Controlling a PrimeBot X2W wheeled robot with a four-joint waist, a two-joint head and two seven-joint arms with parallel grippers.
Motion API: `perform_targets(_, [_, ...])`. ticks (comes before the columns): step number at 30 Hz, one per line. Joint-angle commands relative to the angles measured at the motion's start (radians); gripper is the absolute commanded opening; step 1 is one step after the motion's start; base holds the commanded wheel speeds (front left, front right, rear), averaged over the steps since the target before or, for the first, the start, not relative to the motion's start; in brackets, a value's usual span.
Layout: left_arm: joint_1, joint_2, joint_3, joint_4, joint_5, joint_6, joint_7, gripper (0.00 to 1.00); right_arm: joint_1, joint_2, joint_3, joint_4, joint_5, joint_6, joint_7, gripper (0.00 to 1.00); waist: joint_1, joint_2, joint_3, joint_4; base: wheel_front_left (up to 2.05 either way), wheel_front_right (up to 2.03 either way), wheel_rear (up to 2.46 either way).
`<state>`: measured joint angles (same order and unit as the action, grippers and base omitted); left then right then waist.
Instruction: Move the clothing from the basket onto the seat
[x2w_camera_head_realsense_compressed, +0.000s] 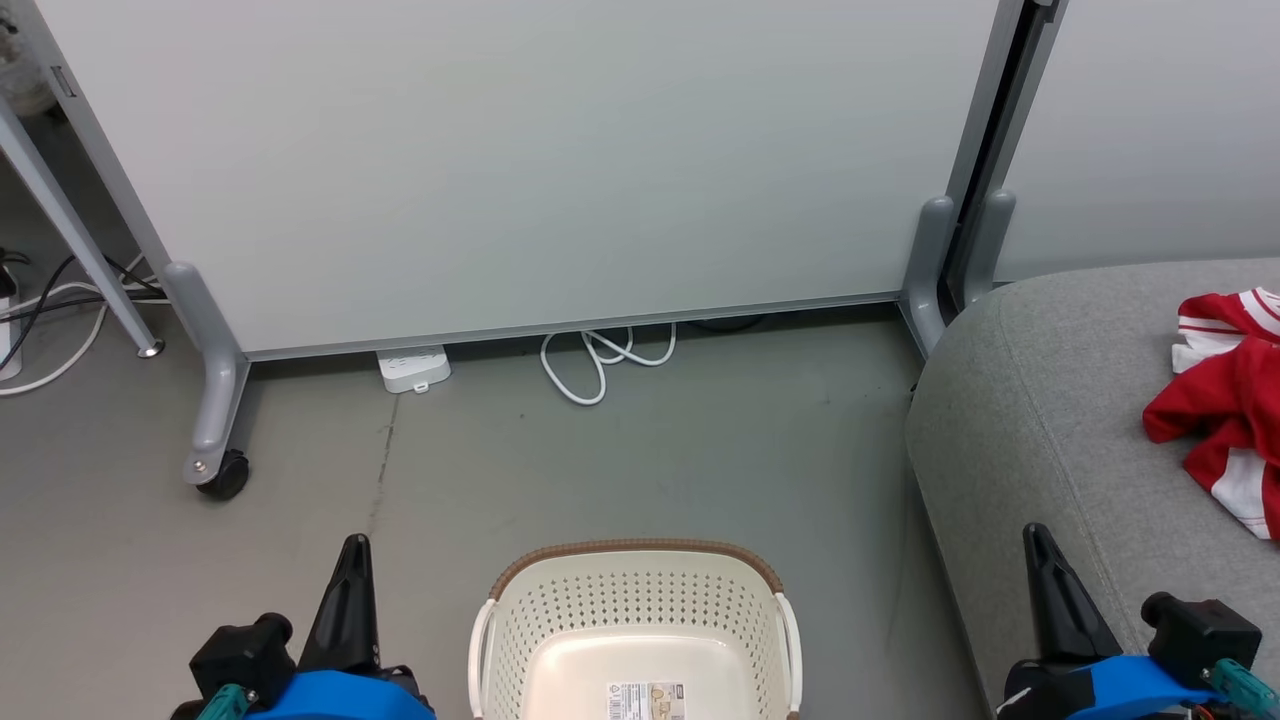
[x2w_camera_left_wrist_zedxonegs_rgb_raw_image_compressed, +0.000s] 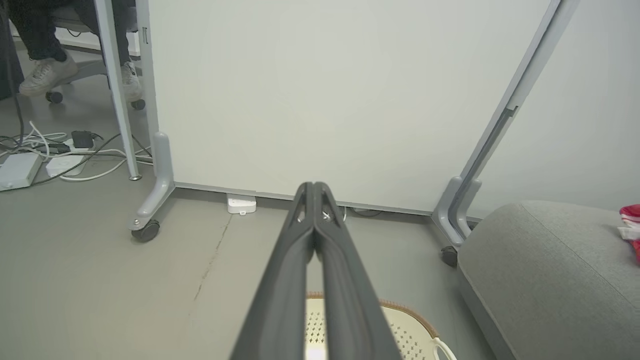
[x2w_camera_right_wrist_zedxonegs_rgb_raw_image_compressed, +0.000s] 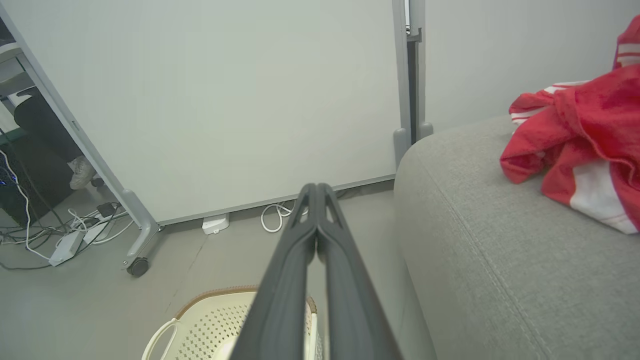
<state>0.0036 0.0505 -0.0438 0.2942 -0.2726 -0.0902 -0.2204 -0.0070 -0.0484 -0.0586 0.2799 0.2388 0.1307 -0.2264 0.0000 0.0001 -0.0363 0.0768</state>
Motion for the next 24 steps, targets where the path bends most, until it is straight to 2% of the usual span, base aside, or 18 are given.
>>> perform_targets(1, [-0.030,0.000,0.011,-0.017,-0.060,-0.005,0.011,0.00,-0.021,-0.003,-0.005,-0.017,0.063,0.000,0.014,0.00,0.0000,-0.0001,0.001,-0.002,0.00,0.00,0.00])
perform_targets(24, [-0.054,0.000,0.051,-0.032,-0.427,-0.015,0.102,0.00,-0.045,-0.003,-0.016,-0.029,0.440,0.000,0.104,0.00,0.0000,-0.0001,0.008,-0.016,0.00,0.00,0.00])
